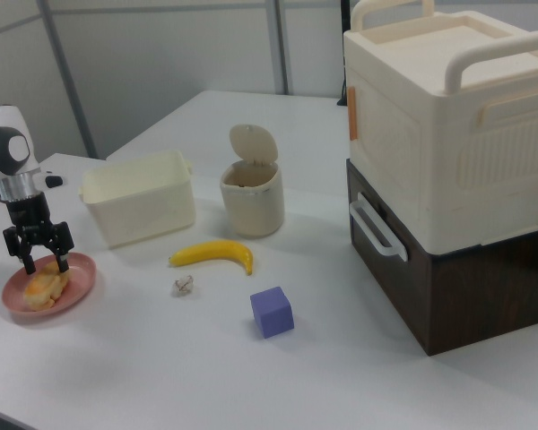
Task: Put the bread on the table
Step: 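Close the gripper on the bread, then lift the bread off the plate and carry it toward the banana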
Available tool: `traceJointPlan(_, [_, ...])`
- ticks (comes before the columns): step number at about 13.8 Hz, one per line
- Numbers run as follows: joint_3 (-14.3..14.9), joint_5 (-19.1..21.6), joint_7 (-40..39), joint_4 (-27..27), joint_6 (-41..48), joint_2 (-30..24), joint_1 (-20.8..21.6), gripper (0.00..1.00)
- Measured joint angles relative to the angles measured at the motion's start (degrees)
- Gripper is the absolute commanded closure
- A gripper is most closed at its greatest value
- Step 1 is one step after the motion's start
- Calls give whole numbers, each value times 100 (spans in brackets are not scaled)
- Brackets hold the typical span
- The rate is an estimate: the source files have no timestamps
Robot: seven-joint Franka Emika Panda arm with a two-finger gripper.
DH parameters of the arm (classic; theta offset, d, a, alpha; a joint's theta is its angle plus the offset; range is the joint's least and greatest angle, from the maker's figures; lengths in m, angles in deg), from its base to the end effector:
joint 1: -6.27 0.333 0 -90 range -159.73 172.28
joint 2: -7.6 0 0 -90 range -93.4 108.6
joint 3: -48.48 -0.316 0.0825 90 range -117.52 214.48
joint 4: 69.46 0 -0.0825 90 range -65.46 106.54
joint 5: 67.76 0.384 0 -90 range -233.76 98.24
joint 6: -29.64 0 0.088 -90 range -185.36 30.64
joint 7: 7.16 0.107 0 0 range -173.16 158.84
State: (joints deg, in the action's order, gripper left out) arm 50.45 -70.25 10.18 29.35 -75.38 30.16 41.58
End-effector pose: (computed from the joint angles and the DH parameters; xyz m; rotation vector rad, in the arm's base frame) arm 0.5211 0.3407 0.3365 2.9184 0.4370 -0.3489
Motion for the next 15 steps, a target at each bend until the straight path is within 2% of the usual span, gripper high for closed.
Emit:
traceJointPlan(3, [3,-66,1,11,-12,95,10,52])
traceJointPlan(8, [85,-109,-47,-45,-23,33,-26,54])
traceJointPlan(10, [132,-131,-254,-100,12,-173,-219,53])
traceJointPlan(12, [167,-137,-757,-265,298,-598,-834,43])
traceJointPlan(13, [174,-138,-911,-303,340,-700,-1086,24])
traceJointPlan(14, [179,-165,-1051,-323,344,-755,-1361,0])
traceJointPlan(15, [186,-282,-1220,-329,344,-750,-1753,0])
